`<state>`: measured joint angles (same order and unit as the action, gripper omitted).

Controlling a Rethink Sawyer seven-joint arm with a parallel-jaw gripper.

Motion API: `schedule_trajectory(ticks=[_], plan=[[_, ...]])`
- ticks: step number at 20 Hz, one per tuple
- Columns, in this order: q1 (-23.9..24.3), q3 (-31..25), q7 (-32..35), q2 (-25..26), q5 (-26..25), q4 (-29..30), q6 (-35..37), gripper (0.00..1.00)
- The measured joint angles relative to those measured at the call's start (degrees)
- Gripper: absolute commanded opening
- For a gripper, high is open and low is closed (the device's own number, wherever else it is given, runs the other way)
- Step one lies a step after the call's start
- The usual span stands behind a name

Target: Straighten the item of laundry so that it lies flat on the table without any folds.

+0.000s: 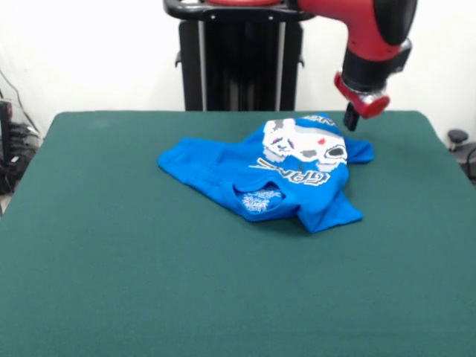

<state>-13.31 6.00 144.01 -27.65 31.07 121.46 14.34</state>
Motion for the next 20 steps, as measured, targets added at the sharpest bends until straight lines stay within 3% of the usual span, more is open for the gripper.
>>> schedule_trajectory(ticks=[7,8,20], plan=[[0.11,4.25,0.0,-0.53,3.27,-1.09,-2.49,0.0],[-0.05,6.14,0.0,-1.23,3.62,-1.55,-3.09,1.0],[5.16,4.7,0.0,-5.62,4.39,-1.53,-5.16,1.0]])
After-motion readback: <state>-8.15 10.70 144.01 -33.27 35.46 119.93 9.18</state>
